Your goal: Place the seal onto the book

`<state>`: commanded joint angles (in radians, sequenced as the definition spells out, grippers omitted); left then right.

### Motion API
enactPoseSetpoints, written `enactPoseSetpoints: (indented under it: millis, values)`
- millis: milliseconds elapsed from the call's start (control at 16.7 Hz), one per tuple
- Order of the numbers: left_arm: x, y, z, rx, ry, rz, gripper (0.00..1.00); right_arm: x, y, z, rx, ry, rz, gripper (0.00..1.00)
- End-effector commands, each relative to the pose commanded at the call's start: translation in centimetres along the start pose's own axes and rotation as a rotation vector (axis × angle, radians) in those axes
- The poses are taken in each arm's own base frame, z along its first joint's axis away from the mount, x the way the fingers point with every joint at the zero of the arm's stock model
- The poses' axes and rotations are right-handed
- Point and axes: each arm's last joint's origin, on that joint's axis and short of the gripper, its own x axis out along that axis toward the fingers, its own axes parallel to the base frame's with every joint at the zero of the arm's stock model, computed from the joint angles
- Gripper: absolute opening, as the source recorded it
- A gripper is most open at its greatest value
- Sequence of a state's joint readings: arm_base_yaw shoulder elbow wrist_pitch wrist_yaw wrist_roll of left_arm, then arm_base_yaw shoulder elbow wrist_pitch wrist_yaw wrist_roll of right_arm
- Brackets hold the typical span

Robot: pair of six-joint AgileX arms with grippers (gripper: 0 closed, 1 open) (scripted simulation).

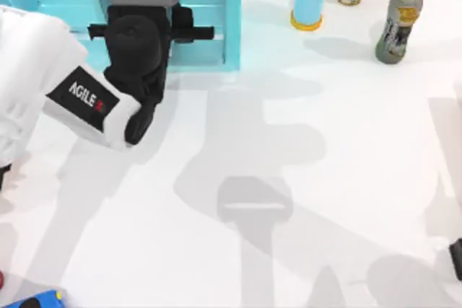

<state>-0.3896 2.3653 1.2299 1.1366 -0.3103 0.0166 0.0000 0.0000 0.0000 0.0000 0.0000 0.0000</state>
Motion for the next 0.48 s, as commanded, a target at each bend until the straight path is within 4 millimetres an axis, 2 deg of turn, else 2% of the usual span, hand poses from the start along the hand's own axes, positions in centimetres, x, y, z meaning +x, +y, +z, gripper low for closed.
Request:
enactPoseSetpoints:
  millis: [120, 240, 480]
  values:
    - [-1.2, -0.5, 2.5, 0.002, 0.003, 0.004, 0.0, 0.0, 0.0, 0.0, 0.0, 0.0, 0.0, 1.0]
    - [-3.2, -1.0, 6.0, 0.002, 0.001, 0.008, 0.0, 0.0, 0.0, 0.0, 0.0, 0.0, 0.0, 1.0]
    - [-9.3, -1.3, 13.4, -0.007, -0.017, 0.01, 0.0, 0.0, 0.0, 0.0, 0.0, 0.0, 0.0, 1.0]
